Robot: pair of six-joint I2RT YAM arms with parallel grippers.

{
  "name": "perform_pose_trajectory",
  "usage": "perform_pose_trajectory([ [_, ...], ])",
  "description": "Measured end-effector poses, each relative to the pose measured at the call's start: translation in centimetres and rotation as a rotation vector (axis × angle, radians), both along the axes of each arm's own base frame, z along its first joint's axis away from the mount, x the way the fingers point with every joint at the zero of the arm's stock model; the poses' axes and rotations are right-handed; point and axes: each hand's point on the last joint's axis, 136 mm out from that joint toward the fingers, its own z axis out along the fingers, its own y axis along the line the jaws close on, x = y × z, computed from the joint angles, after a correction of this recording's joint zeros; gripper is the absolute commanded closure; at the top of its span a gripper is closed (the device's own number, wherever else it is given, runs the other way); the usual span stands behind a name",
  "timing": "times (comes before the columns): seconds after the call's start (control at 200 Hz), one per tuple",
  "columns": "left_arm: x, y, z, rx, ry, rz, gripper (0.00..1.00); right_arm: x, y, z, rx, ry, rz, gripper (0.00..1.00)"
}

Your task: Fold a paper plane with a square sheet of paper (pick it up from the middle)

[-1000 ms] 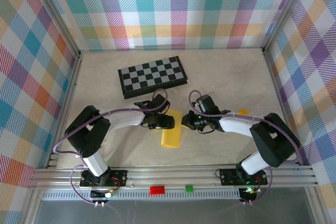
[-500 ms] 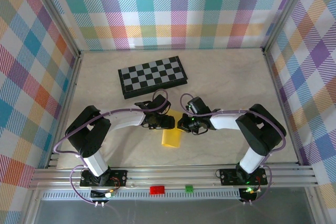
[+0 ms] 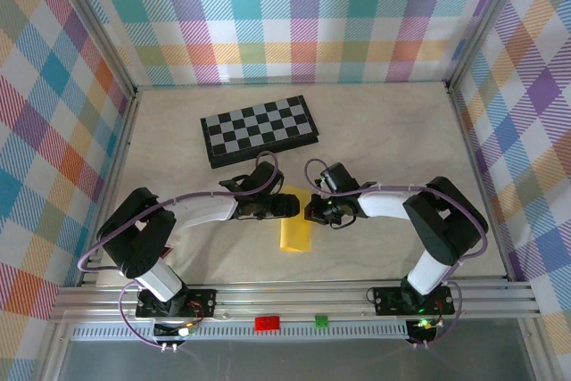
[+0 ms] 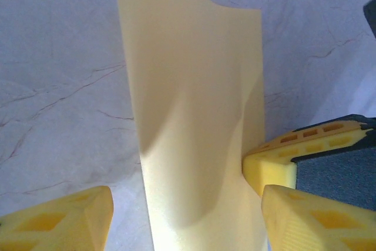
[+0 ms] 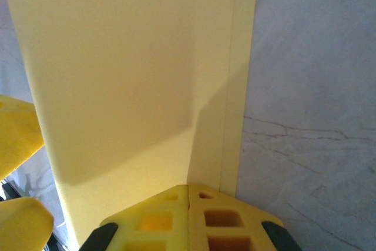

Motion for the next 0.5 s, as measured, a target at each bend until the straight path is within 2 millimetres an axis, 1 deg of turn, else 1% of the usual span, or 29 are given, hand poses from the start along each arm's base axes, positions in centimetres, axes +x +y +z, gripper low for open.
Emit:
perform_pose_trajectory([
  [0.5,-0.34,-0.45,0.01,-0.025,0.023,-0.006,0.46,-0.04,0.07,-0.02,0.006,0.007,0.014,0.99],
])
